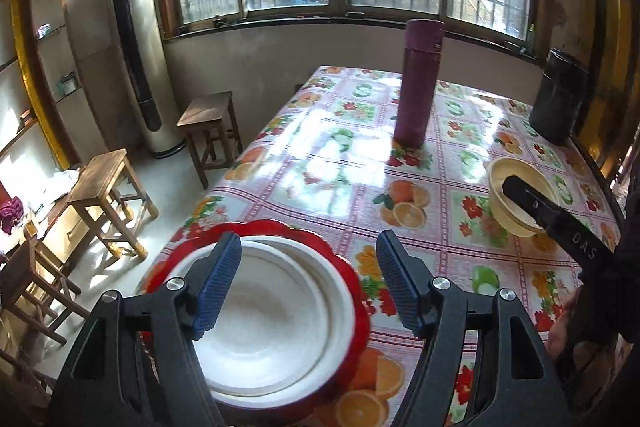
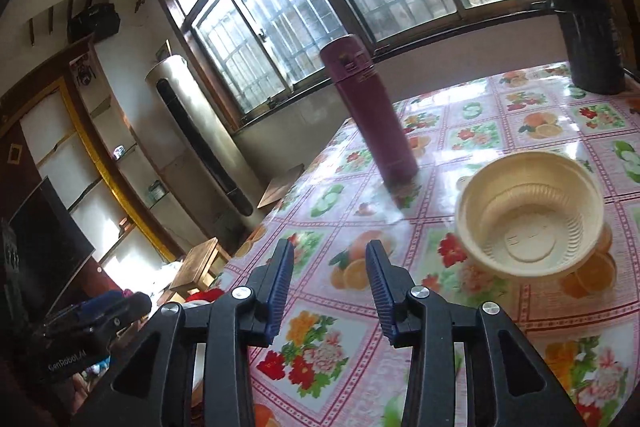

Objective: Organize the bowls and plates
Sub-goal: 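Move the right tool to the cream ribbed bowl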

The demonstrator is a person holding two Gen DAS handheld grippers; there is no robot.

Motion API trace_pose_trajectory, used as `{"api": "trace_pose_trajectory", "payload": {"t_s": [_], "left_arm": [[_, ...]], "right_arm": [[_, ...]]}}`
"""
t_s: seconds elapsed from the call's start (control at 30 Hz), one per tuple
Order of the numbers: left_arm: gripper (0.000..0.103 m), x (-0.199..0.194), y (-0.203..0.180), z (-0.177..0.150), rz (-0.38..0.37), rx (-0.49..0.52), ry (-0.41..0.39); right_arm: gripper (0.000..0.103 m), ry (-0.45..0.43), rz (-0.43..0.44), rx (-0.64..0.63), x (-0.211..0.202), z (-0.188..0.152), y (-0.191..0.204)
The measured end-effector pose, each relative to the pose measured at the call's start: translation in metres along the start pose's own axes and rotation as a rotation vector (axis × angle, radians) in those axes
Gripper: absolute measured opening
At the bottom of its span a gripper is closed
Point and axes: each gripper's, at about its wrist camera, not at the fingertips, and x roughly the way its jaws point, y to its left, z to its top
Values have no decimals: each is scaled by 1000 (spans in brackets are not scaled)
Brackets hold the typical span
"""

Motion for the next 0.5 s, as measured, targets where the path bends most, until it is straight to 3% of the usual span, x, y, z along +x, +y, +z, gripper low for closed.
{"api": "trace_pose_trajectory", "payload": {"t_s": [0.1,0.23,0.33,0.5], "left_arm": [[70,14,-39,10,-60,44,46],[70,40,-90,28,-86,65,90],[70,67,-124,43,-79,58,118],[70,108,-165,53,-24,53,160]], "right_arm": [[48,-56,-51,67,-19,19,-40],[55,-92,-131,128,-37,40,-93],[61,-97,-166,214,-42,50,-132],[65,-69,-144,340,-39,54,-179]]}}
